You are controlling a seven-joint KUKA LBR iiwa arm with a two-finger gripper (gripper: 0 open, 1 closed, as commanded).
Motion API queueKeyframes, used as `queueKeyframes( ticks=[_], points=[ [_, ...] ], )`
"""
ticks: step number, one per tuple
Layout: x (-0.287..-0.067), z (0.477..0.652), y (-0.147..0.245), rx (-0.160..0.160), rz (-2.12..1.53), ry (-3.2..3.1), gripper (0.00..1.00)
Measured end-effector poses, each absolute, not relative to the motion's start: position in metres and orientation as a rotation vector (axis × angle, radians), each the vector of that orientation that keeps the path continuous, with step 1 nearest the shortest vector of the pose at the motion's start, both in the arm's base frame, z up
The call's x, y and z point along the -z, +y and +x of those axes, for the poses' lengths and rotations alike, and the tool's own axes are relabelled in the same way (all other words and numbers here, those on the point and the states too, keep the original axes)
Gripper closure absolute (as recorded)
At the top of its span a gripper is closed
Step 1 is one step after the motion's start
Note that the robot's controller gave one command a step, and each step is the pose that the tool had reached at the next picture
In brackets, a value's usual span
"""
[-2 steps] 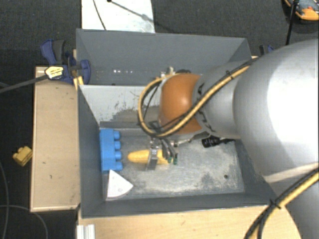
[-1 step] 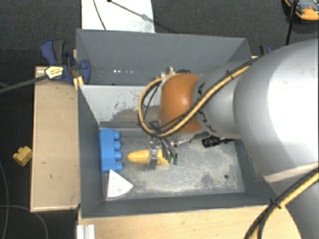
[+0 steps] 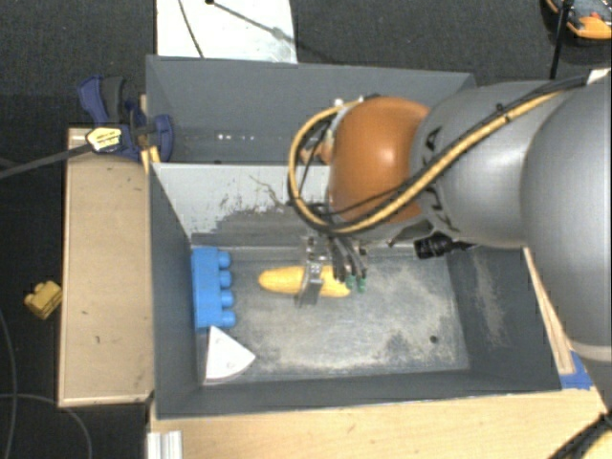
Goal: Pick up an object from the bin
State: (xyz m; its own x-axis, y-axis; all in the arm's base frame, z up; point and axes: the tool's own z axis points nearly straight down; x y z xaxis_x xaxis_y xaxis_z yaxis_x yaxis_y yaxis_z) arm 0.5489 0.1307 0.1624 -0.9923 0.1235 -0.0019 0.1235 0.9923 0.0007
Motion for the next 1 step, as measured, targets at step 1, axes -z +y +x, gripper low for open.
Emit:
queueKeyframes(
  ticks=[1],
  points=[
    [-0.1624,0.5489,0.1306,-0.001,0.193,3.134,1.0]
  ],
)
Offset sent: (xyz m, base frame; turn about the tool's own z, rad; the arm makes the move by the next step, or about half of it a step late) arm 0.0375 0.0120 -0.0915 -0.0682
